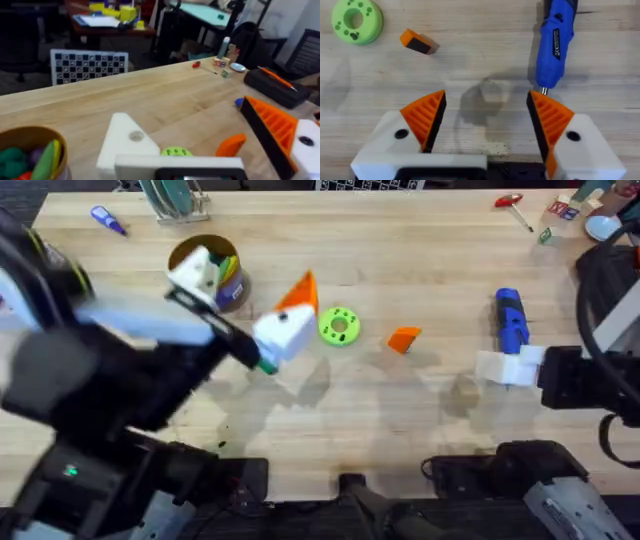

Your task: Pick up the gripper from the table and insert it into the empty holder that is missing its gripper. Then pick up a screw, insert it into the mounting hole, and use the screwdriver to tighten it. Finally, clean up the table by picking up the vegetable and placing it into the bucket.

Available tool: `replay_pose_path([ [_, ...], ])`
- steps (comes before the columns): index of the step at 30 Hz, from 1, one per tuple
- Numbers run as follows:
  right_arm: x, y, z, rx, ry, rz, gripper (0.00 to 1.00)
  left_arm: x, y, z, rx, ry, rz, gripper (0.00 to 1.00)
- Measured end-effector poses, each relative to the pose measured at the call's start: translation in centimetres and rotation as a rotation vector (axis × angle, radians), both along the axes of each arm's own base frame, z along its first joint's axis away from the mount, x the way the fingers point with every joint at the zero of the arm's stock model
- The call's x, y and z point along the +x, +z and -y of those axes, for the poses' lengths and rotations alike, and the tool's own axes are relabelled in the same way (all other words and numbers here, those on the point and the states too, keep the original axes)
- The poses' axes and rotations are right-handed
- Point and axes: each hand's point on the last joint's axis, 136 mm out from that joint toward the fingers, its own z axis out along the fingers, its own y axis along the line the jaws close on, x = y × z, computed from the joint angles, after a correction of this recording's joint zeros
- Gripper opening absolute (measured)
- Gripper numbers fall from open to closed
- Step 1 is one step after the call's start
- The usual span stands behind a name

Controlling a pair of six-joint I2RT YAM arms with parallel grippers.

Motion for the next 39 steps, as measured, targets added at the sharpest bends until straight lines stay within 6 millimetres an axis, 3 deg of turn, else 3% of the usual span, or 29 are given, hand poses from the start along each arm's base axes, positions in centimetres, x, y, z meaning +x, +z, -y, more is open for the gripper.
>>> replay_pose_path([
  [11,0.0,0.0,0.0,0.000,0.000,0.000,0.980,-2.7,-4.3,1.2,-0.043,-0.081,0.124,0.985],
  [14,0.0,0.0,0.0,0.000,0.000,0.000,0.980,-3.1,-6.2,1.3,-0.036,-0.098,0.091,0.985],
  [19,0.0,0.0,0.0,0.000,0.000,0.000,0.980,-3.7,-6.8,1.8,-0.033,-0.131,0.066,0.985],
  [23,0.0,0.0,0.0,0.000,0.000,0.000,0.978,-4.2,-9.5,2.5,0.001,-0.168,-0.047,0.985],
  [28,0.0,0.0,0.0,0.000,0.000,0.000,0.979,-5.1,-9.6,3.4,0.002,-0.227,-0.054,0.984],
  [39,0.0,0.0,0.0,0.000,0.000,0.000,0.980,-5.2,-9.6,3.5,0.000,-0.234,-0.055,0.985],
])
